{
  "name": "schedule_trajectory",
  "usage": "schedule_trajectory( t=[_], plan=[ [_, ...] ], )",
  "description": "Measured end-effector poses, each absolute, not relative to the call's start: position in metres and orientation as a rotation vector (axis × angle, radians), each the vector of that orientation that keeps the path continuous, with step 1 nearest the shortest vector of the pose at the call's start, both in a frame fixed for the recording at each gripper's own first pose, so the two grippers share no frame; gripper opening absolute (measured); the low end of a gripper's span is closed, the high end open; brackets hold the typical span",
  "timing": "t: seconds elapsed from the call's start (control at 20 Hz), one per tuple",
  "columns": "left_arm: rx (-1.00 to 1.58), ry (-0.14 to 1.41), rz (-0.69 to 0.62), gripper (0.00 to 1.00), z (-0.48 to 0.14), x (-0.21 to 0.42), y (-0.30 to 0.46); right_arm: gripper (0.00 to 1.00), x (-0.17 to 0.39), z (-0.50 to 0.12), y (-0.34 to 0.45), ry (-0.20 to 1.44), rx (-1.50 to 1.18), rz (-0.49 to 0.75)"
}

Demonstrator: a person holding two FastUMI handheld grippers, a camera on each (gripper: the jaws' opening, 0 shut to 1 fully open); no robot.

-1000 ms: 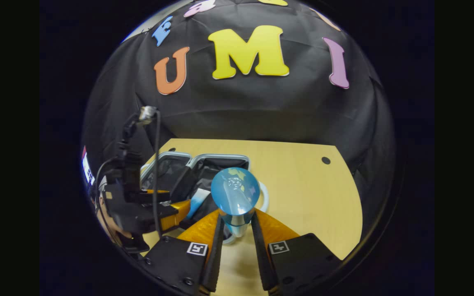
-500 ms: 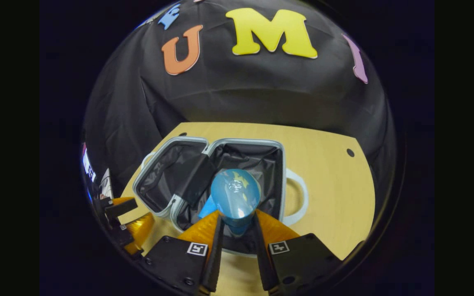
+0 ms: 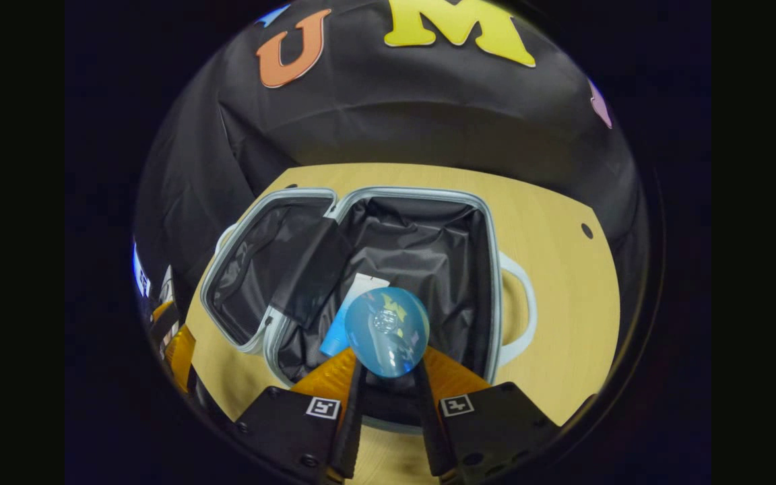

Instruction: First open the suitcase, pack the skin care products into it, and then close the suitcase.

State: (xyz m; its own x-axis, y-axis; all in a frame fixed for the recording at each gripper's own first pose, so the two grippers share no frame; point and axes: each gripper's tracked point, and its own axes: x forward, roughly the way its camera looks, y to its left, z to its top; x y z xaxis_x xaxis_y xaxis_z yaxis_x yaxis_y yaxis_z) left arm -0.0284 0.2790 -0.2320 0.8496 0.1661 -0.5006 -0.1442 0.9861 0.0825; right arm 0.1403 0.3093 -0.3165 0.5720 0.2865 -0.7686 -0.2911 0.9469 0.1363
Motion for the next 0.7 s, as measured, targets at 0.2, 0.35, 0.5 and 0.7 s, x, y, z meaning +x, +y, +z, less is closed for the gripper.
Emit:
schedule_trajectory(
  t=[0.2,0.35,0.5,0.7],
  plan=[
    [0.029,0.514,0.179,0.94,-0.227,-0.026,0.288,0.37,0.152,-0.328,0.313,0.928,0.008,0.310],
    [0.020,0.481,0.200,0.94,-0.218,-0.022,0.302,0.37,0.168,-0.331,0.314,0.916,-0.003,0.300],
    [0.036,0.448,0.209,0.94,-0.209,-0.014,0.313,0.37,0.177,-0.346,0.310,0.945,-0.025,0.264],
    [0.032,0.461,0.242,0.94,-0.217,-0.016,0.334,0.37,0.171,-0.367,0.306,1.021,0.038,0.194]
  ],
)
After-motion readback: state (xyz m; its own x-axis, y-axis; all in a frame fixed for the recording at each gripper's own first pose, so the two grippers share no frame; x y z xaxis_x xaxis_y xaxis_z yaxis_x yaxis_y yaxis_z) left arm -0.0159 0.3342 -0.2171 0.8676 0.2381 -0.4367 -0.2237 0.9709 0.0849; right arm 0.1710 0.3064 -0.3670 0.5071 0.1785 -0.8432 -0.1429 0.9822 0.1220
